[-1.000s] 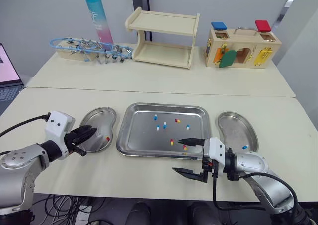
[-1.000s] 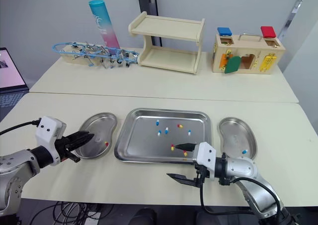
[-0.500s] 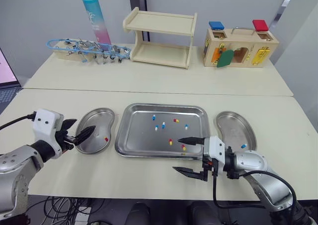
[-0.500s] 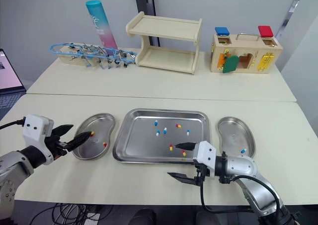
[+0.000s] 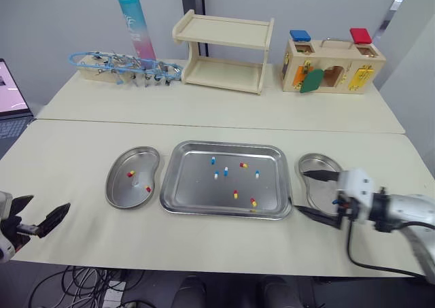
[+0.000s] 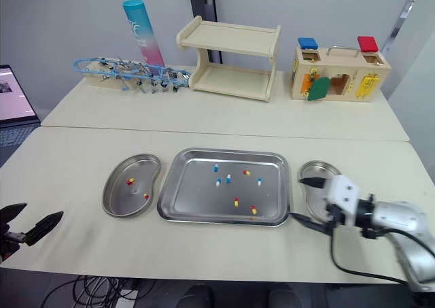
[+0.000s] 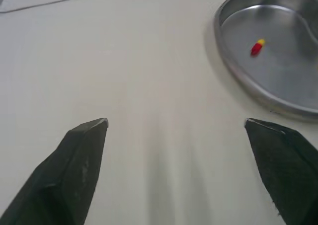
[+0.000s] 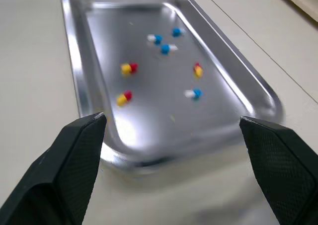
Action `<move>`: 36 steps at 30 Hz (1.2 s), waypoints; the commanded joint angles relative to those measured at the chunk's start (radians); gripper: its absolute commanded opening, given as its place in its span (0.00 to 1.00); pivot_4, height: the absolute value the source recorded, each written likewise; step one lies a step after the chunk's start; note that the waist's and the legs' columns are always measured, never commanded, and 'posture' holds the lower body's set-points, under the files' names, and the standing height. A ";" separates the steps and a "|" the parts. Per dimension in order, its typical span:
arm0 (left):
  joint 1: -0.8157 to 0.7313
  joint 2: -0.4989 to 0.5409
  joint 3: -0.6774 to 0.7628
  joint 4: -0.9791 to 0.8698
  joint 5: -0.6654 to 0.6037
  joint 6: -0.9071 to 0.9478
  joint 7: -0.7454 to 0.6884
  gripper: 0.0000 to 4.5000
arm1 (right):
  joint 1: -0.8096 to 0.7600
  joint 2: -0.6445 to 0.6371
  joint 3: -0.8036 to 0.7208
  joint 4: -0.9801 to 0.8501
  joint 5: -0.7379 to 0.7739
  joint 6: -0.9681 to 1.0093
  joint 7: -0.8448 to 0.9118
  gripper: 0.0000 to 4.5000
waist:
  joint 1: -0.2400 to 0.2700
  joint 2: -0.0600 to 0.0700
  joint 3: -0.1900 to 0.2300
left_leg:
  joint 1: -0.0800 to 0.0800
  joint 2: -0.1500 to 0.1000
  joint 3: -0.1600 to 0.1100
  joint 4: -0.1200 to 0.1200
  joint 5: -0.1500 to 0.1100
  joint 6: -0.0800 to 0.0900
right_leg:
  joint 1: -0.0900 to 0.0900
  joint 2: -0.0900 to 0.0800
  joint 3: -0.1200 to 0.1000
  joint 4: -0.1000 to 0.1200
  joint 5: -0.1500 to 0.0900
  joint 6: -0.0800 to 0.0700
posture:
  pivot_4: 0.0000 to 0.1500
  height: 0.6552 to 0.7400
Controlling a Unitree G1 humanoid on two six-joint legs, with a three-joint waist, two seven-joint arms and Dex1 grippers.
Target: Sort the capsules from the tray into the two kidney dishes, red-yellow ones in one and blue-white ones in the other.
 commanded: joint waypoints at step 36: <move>0.196 -0.247 -0.360 -0.485 -0.158 -0.212 -0.195 1.00 | 0.048 -0.230 -0.164 0.613 -0.101 -0.296 0.247 1.00 | -0.018 0.005 0.001 | 0.002 0.001 0.004 0.001 0.000 0.000 | 0.001 0.001 0.004 0.000 0.000 0.000 | 1.00 1.00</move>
